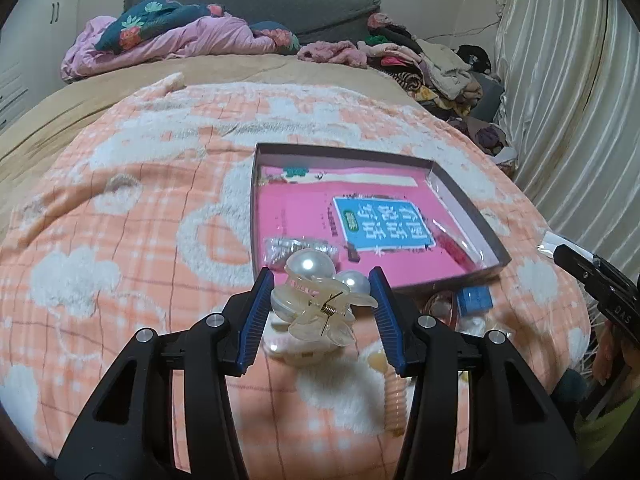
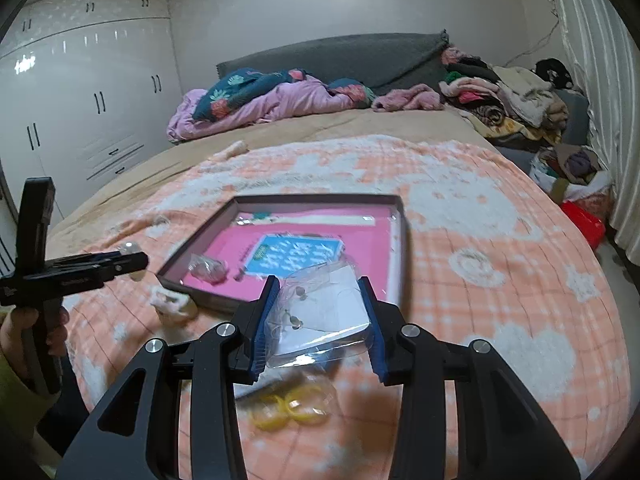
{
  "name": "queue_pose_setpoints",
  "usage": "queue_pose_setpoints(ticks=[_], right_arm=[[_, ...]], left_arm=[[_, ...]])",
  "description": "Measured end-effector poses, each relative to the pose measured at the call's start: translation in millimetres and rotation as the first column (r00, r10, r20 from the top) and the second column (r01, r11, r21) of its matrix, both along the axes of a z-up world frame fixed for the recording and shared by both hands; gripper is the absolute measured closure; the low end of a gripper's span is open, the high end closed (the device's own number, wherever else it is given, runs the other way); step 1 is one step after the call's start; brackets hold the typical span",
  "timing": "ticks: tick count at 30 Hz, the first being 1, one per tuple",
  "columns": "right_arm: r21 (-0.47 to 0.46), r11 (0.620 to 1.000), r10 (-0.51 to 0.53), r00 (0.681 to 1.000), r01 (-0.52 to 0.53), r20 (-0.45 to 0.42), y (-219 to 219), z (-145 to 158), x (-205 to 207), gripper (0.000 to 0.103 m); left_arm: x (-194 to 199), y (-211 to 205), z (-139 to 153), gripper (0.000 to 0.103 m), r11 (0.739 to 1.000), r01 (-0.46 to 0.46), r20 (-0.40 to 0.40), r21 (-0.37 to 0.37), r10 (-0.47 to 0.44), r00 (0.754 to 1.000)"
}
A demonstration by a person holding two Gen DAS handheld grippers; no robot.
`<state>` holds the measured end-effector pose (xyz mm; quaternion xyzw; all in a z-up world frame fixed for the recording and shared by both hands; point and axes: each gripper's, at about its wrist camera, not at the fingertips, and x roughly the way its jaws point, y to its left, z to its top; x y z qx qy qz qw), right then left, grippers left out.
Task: Organize jewelry
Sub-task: 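Place the pearl clip in the tray with left tool while right tool places the bag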
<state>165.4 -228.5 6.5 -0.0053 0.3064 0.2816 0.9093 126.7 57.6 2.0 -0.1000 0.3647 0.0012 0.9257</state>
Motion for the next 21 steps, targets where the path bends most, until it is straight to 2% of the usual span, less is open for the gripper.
queue_pose_setpoints(ticks=[7, 13, 21], right_arm=[[0.012, 1.000, 0.022, 0.999, -0.023, 0.024, 17, 12, 16, 0.065], [0.040, 0.999, 0.004, 1.000, -0.004, -0.013, 24, 11, 48, 0.065], [0.052, 0.999, -0.015, 0.999, 0.016, -0.028, 29, 5, 85, 0.065]], left_arm=[[21, -6, 5, 0.063, 1.000, 0.015, 0.007, 0.012, -0.015, 1.000], [40, -21, 8, 0.063, 0.997, 0.045, 0.020, 0.057, -0.046, 0.999], [68, -38, -3, 0.063, 0.994, 0.093, -0.009, 0.051, -0.093, 0.996]])
